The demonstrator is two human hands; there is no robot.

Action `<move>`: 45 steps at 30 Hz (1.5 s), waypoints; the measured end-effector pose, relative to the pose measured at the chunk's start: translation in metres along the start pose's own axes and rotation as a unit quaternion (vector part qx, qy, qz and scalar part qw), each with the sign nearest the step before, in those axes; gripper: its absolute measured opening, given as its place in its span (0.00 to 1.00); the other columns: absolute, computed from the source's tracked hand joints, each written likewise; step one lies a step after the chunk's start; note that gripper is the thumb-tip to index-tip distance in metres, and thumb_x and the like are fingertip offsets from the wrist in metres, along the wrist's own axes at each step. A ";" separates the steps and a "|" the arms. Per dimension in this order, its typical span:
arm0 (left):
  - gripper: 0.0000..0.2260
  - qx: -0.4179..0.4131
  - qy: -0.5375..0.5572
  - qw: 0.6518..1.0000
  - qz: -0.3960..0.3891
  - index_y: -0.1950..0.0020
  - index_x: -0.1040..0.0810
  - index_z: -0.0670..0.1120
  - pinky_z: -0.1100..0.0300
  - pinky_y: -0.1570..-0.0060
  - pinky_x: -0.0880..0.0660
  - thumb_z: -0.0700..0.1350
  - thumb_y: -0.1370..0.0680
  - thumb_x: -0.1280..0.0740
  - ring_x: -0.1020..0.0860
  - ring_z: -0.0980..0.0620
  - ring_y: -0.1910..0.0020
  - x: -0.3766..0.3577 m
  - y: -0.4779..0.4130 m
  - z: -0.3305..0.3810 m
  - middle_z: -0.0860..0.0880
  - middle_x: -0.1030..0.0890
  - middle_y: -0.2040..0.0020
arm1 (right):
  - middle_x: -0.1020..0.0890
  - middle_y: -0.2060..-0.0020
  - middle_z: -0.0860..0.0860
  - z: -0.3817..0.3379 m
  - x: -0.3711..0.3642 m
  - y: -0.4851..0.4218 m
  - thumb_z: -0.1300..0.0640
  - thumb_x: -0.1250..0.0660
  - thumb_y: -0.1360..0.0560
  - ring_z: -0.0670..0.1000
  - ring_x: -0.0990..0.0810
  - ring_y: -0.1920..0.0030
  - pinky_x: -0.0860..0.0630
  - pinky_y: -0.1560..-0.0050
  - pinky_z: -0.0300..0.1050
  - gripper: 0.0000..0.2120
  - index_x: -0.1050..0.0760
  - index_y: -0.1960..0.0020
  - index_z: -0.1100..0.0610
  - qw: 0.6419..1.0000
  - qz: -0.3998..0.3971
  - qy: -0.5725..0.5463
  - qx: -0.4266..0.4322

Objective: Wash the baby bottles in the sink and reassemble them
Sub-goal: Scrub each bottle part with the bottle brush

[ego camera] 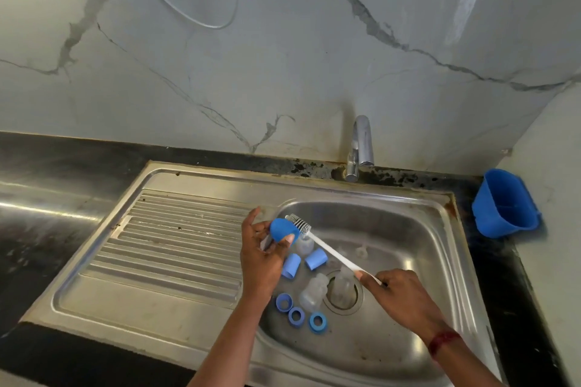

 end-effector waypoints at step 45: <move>0.11 0.476 -0.105 0.848 -0.209 0.44 0.22 0.50 0.54 0.47 0.22 0.42 0.24 0.27 0.23 0.51 0.48 -0.134 0.100 -0.174 0.49 0.20 0.47 | 0.36 0.78 0.47 0.072 -0.053 -0.044 0.42 0.34 0.24 0.46 0.39 0.75 0.38 0.72 0.38 0.26 0.39 0.72 0.55 0.985 0.019 -0.078 -0.153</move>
Point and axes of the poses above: each hand's wrist, its own y-axis away from the middle knuckle, its own x-axis out of the back of the hand, z = x × y, the point moved 6 cm from there along -y, towards the middle knuckle
